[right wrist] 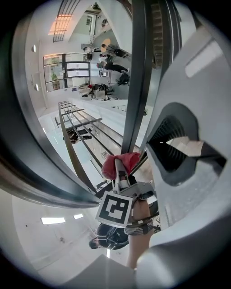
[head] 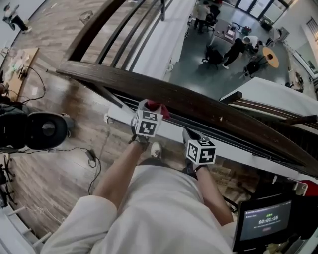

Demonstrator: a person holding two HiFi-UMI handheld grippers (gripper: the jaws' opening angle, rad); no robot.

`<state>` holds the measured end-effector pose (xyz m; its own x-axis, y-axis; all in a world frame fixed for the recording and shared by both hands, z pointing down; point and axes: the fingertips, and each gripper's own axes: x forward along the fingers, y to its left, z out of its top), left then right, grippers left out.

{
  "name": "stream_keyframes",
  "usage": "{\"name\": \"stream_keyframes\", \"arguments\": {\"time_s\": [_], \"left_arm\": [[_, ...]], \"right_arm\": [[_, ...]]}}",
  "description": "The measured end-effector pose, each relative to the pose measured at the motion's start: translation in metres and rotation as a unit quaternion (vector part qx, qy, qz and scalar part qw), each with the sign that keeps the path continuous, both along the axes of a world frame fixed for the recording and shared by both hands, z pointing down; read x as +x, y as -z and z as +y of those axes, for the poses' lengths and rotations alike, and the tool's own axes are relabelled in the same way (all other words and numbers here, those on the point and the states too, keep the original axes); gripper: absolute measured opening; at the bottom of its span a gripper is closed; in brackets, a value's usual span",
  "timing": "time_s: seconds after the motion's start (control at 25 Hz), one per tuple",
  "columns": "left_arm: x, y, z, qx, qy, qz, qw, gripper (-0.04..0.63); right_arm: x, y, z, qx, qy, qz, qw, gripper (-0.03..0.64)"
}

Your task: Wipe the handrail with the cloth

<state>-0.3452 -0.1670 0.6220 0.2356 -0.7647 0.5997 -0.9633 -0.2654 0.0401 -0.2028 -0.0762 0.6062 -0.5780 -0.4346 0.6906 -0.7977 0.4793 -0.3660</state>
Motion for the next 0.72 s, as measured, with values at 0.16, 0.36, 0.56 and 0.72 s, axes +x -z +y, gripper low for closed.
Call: {"name": "stream_keyframes", "arguments": {"time_s": [0.16, 0.36, 0.56, 0.72], "left_arm": [[-0.03, 0.005, -0.003, 0.001, 0.009, -0.003, 1.0, 0.084], [-0.063, 0.006, -0.003, 0.003, 0.016, -0.011, 0.9998, 0.084], [-0.097, 0.005, -0.005, 0.006, 0.031, -0.016, 0.9994, 0.084], [-0.117, 0.003, -0.007, 0.009, 0.036, -0.037, 0.9986, 0.084]], "right_arm": [[-0.018, -0.003, -0.003, -0.003, 0.004, -0.004, 1.0, 0.003], [-0.032, -0.007, -0.004, -0.011, 0.007, -0.004, 1.0, 0.003], [-0.047, -0.008, -0.01, -0.014, 0.007, -0.003, 1.0, 0.003], [-0.054, -0.011, -0.015, -0.018, 0.011, -0.004, 1.0, 0.003]]}}
